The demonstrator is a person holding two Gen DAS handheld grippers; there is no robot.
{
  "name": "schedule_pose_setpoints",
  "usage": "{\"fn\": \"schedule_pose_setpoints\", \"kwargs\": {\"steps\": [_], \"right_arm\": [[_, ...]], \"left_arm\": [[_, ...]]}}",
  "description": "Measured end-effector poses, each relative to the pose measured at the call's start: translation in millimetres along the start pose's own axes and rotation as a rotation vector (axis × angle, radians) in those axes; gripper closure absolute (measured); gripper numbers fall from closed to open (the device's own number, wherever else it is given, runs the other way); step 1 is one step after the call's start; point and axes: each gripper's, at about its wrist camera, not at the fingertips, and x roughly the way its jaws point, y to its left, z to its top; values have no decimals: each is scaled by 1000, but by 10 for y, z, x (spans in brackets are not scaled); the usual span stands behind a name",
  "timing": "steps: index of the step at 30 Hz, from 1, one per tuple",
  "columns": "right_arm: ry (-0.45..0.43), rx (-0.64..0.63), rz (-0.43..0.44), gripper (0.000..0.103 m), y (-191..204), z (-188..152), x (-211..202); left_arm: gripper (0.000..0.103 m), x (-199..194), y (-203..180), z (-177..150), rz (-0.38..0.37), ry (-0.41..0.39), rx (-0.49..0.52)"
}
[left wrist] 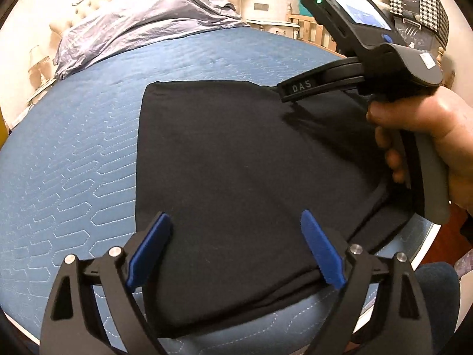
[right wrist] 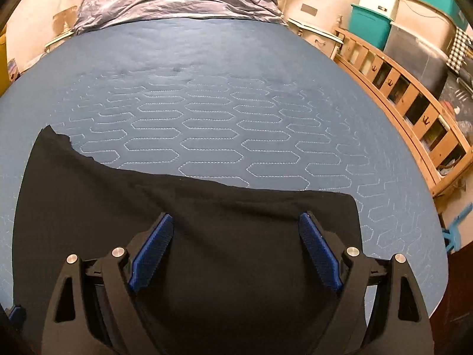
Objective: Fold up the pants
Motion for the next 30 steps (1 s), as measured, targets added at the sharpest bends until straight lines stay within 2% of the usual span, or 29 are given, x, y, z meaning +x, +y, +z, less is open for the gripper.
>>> {"fn": "schedule_pose_setpoints", "kwargs": {"steps": [4, 8, 15, 20, 22, 24, 27, 30], "right_arm": [[-13, 6, -27, 20, -19, 12, -74], [-29, 38, -5, 19, -156, -32, -244], [-7, 65, -7, 19, -260, -414, -483], [37, 88, -6, 19, -320, -721, -524], [29, 113, -9, 19, -361, -808, -676], [8, 126, -14, 19, -382, -878, -872], [-19, 152, -19, 16, -403, -1007, -1217], [-37, 183, -25, 15, -423, -1115, -1487]], "left_arm": [[12, -22, 5, -2, -3, 0, 2], [12, -16, 4, 13, 2, 4, -4], [12, -129, 5, 43, 7, -3, -10], [11, -390, 13, 71, 9, -15, -17], [5, -514, 20, 69, 38, -15, -26], [2, -667, 54, 54, 11, -2, -52], [2, -859, 11, 48, 67, 0, -28], [2, -1050, 13, 52, 29, 4, -65]]}}
